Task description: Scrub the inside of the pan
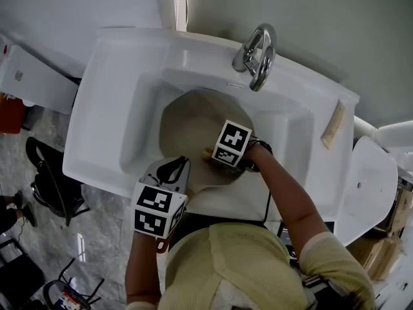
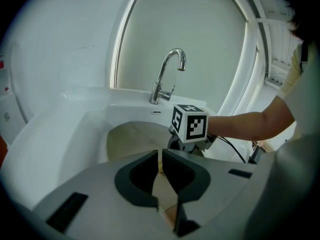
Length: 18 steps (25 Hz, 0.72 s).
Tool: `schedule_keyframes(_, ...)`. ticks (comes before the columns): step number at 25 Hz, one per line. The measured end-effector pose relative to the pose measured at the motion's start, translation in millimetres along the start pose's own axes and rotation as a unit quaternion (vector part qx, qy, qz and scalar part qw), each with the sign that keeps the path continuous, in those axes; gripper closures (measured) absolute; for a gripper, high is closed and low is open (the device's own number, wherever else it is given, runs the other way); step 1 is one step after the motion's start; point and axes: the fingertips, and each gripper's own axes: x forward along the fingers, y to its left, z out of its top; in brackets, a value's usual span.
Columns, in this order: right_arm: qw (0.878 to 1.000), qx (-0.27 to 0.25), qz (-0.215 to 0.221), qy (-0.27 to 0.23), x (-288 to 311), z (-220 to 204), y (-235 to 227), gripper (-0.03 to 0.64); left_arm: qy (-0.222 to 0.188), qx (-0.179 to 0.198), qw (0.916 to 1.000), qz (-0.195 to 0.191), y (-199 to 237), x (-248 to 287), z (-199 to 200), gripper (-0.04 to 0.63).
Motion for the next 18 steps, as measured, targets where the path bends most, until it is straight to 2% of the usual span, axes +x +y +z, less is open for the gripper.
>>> schedule_keyframes(11, 0.997, -0.022, 0.075, 0.01, 10, 3, 28, 0.543, -0.001, 0.006, 1.0, 0.0, 2, -10, -5, 0.523)
schedule_keyframes(18, 0.99, -0.015, 0.139, -0.003, 8, 9, 43, 0.543, -0.004, 0.01, 0.9999, 0.001, 1, -17, -6, 0.523)
